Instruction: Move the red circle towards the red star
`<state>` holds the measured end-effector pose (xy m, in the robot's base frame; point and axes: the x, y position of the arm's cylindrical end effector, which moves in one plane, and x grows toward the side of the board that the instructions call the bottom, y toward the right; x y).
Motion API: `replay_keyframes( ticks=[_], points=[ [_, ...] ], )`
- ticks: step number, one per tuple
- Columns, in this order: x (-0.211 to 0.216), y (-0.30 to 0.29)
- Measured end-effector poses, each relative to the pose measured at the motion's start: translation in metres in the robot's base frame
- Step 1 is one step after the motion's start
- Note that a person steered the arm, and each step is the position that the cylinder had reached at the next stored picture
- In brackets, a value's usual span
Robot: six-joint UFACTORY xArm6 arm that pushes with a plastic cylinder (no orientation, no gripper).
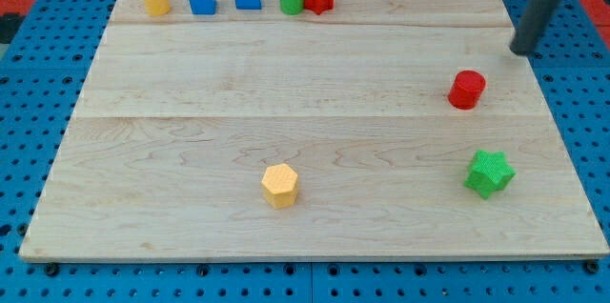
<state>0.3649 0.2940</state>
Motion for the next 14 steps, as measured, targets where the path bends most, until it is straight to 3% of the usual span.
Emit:
replay_keyframes(
  ticks=[1, 2, 3, 4, 6, 8, 9, 10, 12, 13, 14],
  points=[
    [0.055, -0.012],
    [0.053, -0.085],
    [0.022, -0.155],
    [0.027, -0.176],
    [-0.054, -0.199],
    [0.008, -0.218],
    [-0.032, -0.267],
    [-0.065, -0.256],
    [-0.026, -0.245],
    [-0.059, -0.208],
    [-0.108, -0.208]
  ],
)
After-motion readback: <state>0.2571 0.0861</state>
